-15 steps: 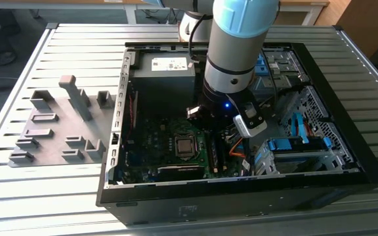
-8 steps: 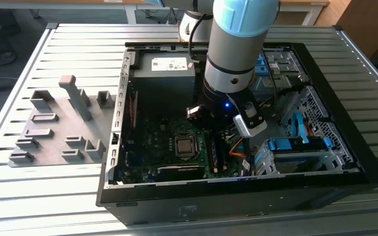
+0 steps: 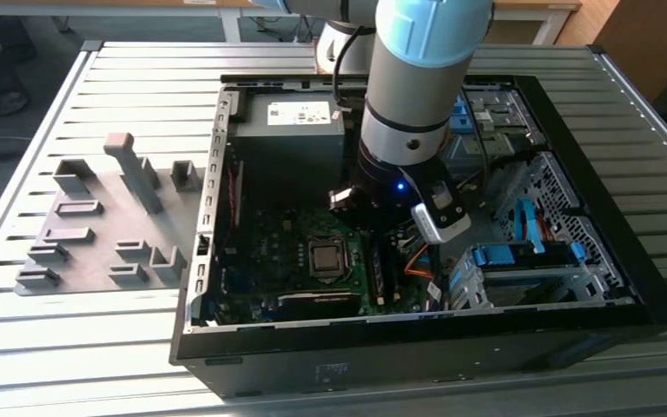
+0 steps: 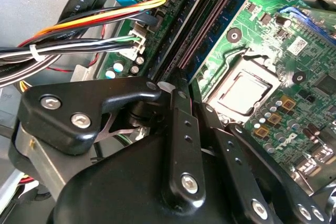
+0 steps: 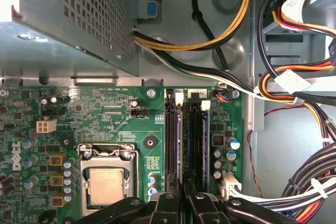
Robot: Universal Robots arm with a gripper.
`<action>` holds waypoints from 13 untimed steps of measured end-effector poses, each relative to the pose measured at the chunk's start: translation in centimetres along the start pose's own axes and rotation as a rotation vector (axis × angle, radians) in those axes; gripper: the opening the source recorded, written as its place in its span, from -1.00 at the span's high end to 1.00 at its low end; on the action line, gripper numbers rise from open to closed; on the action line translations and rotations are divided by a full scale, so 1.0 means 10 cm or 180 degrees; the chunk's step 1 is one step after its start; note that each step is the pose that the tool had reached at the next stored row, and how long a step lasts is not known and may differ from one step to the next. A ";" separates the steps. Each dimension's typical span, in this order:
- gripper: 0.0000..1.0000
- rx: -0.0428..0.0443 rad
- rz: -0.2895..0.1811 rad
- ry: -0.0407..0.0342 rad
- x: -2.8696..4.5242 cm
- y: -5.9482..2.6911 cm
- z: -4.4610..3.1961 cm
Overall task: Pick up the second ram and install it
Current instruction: 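Insert the second ram into the second slot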
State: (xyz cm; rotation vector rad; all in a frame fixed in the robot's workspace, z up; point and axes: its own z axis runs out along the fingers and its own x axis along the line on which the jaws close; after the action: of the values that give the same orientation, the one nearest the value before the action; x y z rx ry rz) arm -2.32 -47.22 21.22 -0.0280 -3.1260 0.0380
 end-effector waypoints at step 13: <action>0.73 -0.0001 0.0000 0.0000 0.000 0.000 -0.008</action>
State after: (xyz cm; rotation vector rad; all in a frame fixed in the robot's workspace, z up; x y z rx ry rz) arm -2.32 -47.22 21.30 -0.0280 -3.1259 0.0376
